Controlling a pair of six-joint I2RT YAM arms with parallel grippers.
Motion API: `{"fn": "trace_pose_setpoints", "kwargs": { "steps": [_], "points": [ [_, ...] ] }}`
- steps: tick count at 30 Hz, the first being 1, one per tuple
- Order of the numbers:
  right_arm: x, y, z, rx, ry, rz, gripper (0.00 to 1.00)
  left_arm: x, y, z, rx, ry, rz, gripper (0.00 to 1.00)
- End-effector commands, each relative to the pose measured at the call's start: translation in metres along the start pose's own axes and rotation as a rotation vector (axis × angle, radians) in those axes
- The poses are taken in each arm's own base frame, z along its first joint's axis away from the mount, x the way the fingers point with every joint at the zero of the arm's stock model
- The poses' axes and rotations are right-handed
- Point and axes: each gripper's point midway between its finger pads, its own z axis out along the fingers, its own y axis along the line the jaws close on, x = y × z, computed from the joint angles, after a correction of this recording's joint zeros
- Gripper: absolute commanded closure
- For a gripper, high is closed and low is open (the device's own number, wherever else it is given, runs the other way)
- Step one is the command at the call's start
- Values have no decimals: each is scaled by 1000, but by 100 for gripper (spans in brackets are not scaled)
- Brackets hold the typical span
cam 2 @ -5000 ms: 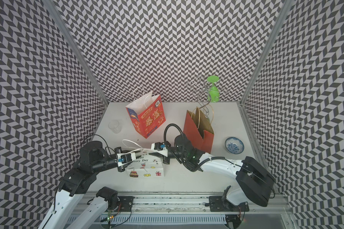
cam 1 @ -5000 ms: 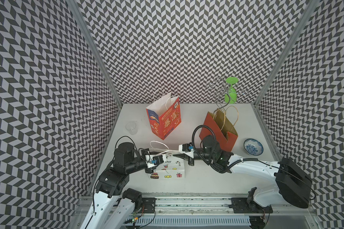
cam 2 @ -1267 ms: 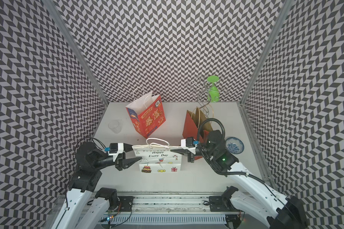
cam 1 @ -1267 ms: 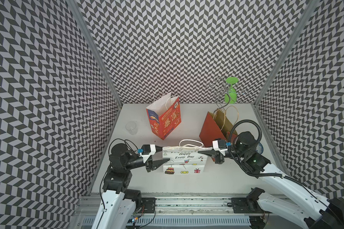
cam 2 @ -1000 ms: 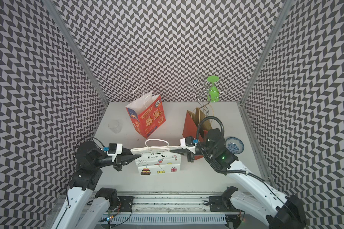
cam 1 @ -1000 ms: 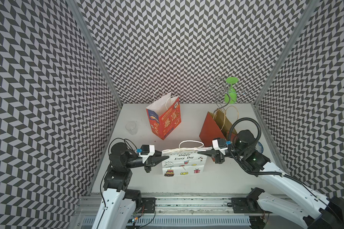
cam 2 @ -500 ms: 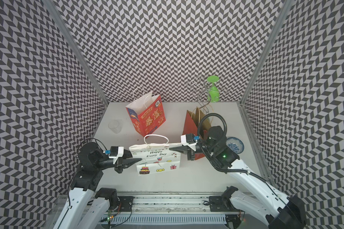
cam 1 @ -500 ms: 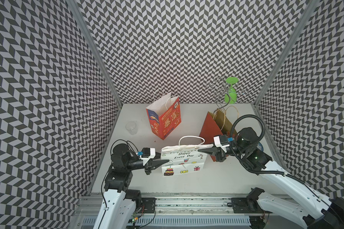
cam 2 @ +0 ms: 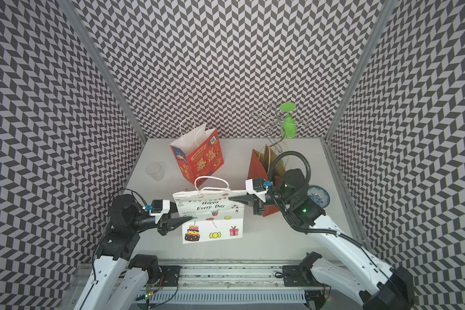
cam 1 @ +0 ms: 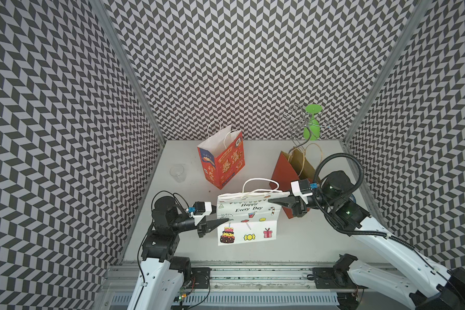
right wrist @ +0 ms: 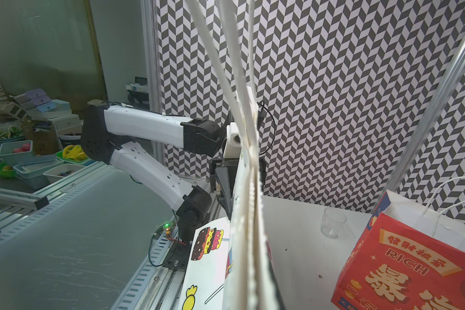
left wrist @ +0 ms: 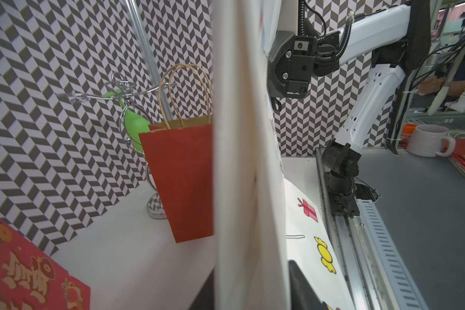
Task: Put away the paper bag
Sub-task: Press the paper bag.
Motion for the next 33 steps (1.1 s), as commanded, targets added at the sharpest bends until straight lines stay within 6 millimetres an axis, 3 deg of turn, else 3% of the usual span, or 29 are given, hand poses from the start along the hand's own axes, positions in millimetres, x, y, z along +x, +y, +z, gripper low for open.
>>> {"fn": "trace_pose_setpoints", "kwargs": {
  "steps": [1,2,4,5,8,11,13,19,22,23,24,25,26,29,33],
  "points": [
    [-23,-3,-3,25,-47,-79,100,6,-3,-1,0,14,-5,83],
    [-23,-3,-3,26,-47,-80,100,6,-3,-1,1,16,-5,90],
    [-24,-3,-4,30,-48,-82,100,7,-3,-1,-1,20,-6,93],
    [-24,-3,-4,30,-50,-84,100,8,-2,-1,-5,24,-9,89],
    [-25,-3,-5,36,-47,-84,100,11,3,-1,-35,42,-10,51],
    [-22,-3,-6,45,-38,-85,100,14,6,-1,-56,60,-13,43],
    [-20,-3,-6,46,-36,-84,100,16,5,-1,-54,66,-19,48],
    [-16,-3,-5,44,-32,-79,100,16,-4,0,-16,54,-25,100],
    [-12,-3,-5,46,-25,-69,100,11,-6,0,3,43,-32,100],
    [-10,-2,-5,45,-21,-65,100,8,-6,0,5,38,-37,94],
    [-8,-2,-5,45,-20,-67,100,3,-5,0,8,30,-42,81],
    [-6,-2,-5,43,-19,-66,100,-4,-3,0,12,14,-45,61],
    [-2,-1,-4,37,-23,-66,100,-13,-2,0,15,-10,-52,47],
    [5,-2,0,27,-24,-48,100,-36,5,0,-4,-96,-82,27],
    [12,-2,7,-1,-26,-24,100,-56,16,-4,-78,-144,-88,22]
  ]
}}
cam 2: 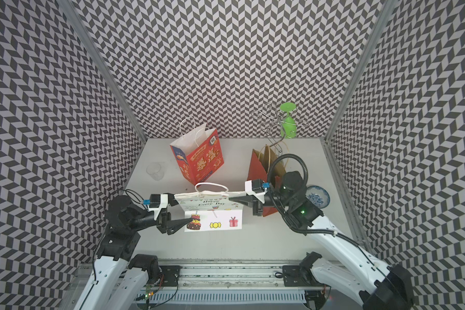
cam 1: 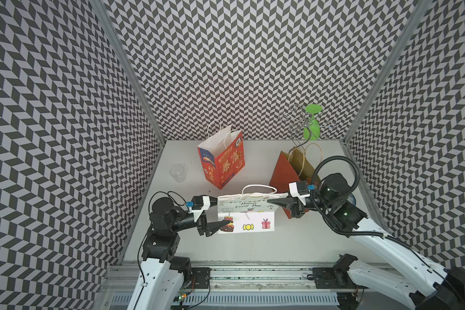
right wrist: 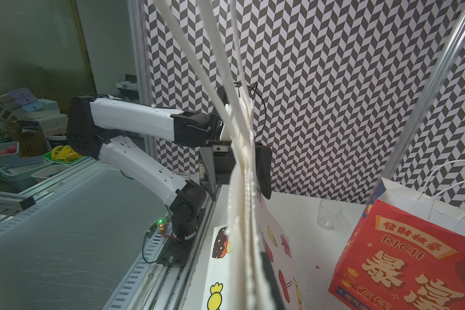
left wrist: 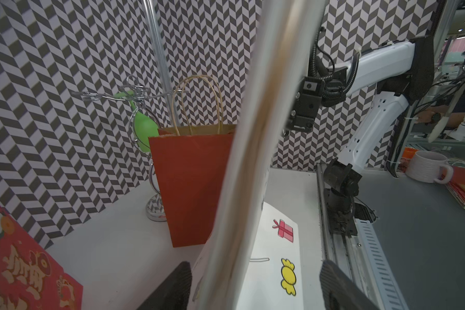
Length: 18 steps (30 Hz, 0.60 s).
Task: Put away the paper bag
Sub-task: Press the paper bag.
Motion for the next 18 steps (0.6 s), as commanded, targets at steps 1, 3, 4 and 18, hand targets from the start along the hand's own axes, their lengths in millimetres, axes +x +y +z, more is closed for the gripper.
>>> {"fn": "trace_pose_setpoints", "kwargs": {
  "steps": [1,3,4,18],
  "points": [
    [-6,-1,6,-15,-40,-30,100,-33,6,-1,-44,-78,-8,22],
    [-4,-6,10,-8,-43,-1,100,-38,11,-1,-56,-77,-46,22],
    [-4,-6,12,-17,-45,11,100,-39,13,0,-57,-71,-66,23],
    [-1,-5,20,-73,-48,59,100,-54,4,3,50,-75,-85,94]
  ]
}}
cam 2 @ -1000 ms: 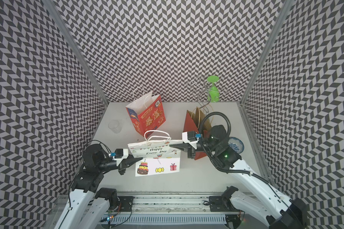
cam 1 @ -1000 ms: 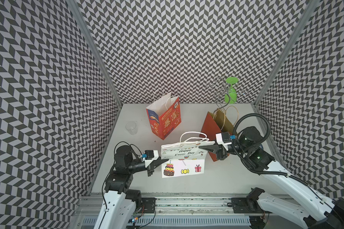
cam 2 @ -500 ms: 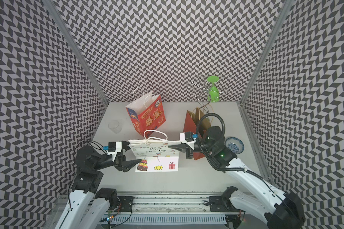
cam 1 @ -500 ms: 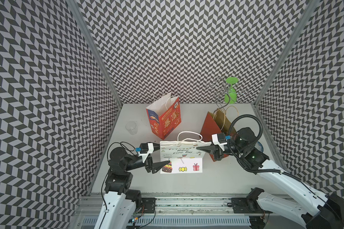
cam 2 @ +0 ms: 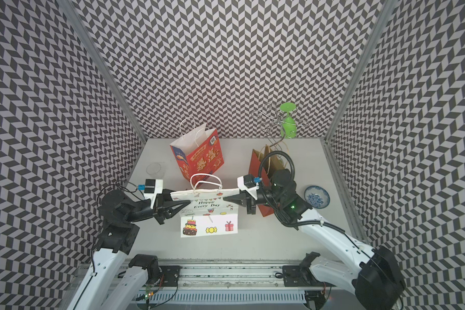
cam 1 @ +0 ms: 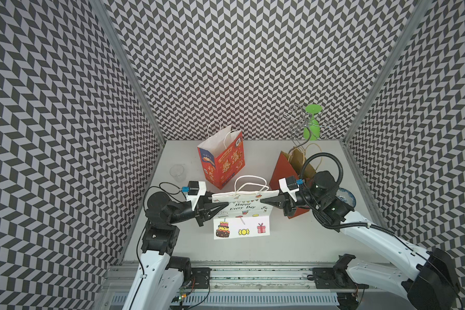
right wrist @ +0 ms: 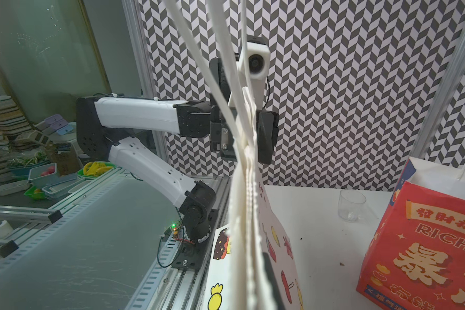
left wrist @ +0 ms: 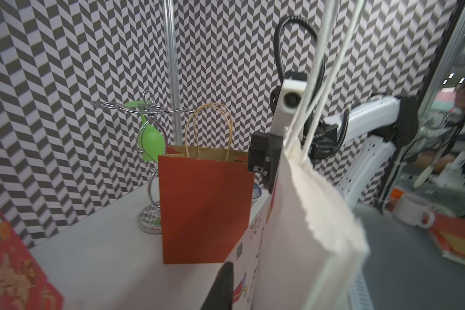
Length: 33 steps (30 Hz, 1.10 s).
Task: Put away the paper bag
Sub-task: Press the paper bag.
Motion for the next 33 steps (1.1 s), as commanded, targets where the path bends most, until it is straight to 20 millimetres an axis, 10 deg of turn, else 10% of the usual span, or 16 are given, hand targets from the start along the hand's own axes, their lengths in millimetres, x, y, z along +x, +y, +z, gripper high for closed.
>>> {"fn": "trace_pose_setpoints", "kwargs": {
  "steps": [1,12,17,21,25,29,33],
  "points": [
    [-18,3,1,-20,-41,-63,100,-21,-11,-1,29,-33,54,100],
    [-68,28,-26,52,-159,-155,47,-31,-23,-2,48,-61,93,100],
    [-67,18,-21,66,-130,-118,62,-26,-27,-2,73,-55,99,100],
    [-58,18,-17,33,-114,-90,98,-27,-33,-3,81,-63,118,100],
    [-53,22,-18,24,-107,-89,100,-32,-33,-4,73,-74,121,100],
    [-39,20,-22,73,-61,-95,52,-42,-26,-3,43,-105,74,100],
    [-21,22,-24,86,-38,-85,40,-42,-25,-1,59,-120,34,100]
  ]
}}
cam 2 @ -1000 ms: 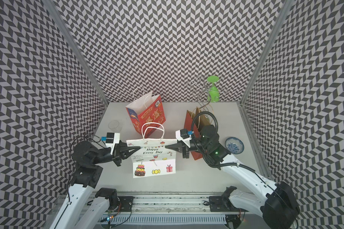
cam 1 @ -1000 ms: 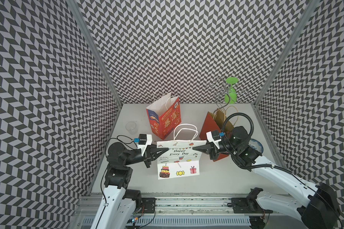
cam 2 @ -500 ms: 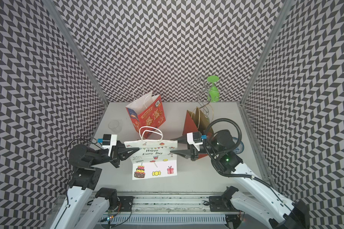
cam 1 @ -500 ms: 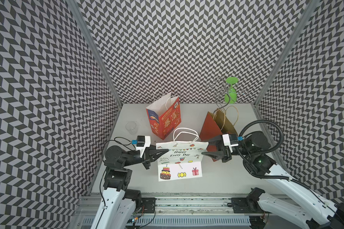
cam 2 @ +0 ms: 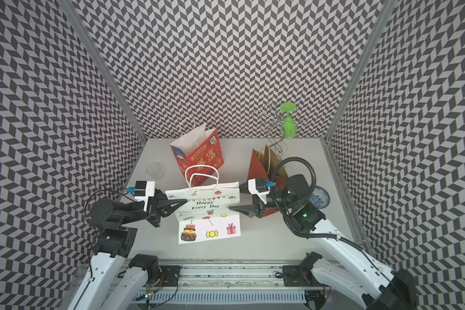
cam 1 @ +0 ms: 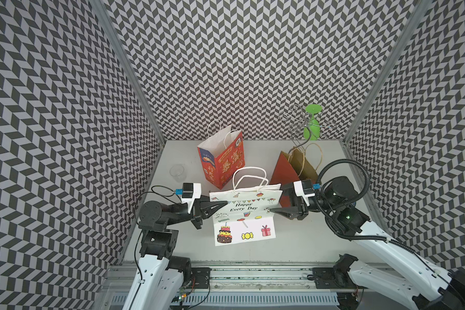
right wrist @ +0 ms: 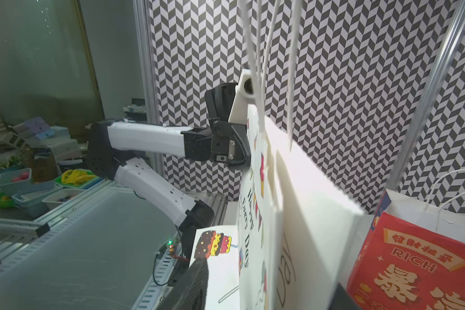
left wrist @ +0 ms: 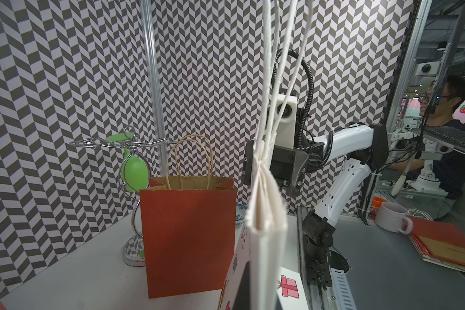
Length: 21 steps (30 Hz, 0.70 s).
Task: Put away the paper bag
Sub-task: Press the paper bag.
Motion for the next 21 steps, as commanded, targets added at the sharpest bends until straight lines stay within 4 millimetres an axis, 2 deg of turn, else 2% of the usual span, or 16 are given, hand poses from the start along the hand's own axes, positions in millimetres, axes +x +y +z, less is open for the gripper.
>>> {"fn": "trace_pose_setpoints", "kwargs": {
  "steps": [1,3,5,7,9,10,13,14,16,17,18,21],
  "points": [
    [17,0,-1,13,36,-1,42,-7,-2,1,4,-32,0,100],
    [22,0,0,1,56,10,48,-5,-1,1,2,-29,-3,100],
    [27,1,1,-15,72,18,60,-5,-2,1,6,-27,-5,100],
    [31,4,2,-34,87,21,80,-9,-2,1,2,-33,4,100],
    [33,6,1,-44,91,20,97,-12,-3,1,-2,-40,16,100],
    [34,8,1,-48,91,16,100,-13,-3,1,-6,-43,18,100],
    [34,11,-1,-55,89,12,100,-15,0,1,-21,-51,14,100],
    [34,11,-2,-50,89,10,97,-17,2,1,-30,-55,10,100],
    [38,8,-2,-26,101,15,67,-19,4,2,-31,-53,0,100],
    [41,7,-3,-16,110,17,57,-20,6,3,-31,-51,-11,100],
    [45,6,-4,-9,120,17,53,-21,9,4,-33,-46,-31,100],
    [55,6,-3,-8,145,26,54,-22,15,7,-19,-28,-75,100]
  ]
}}
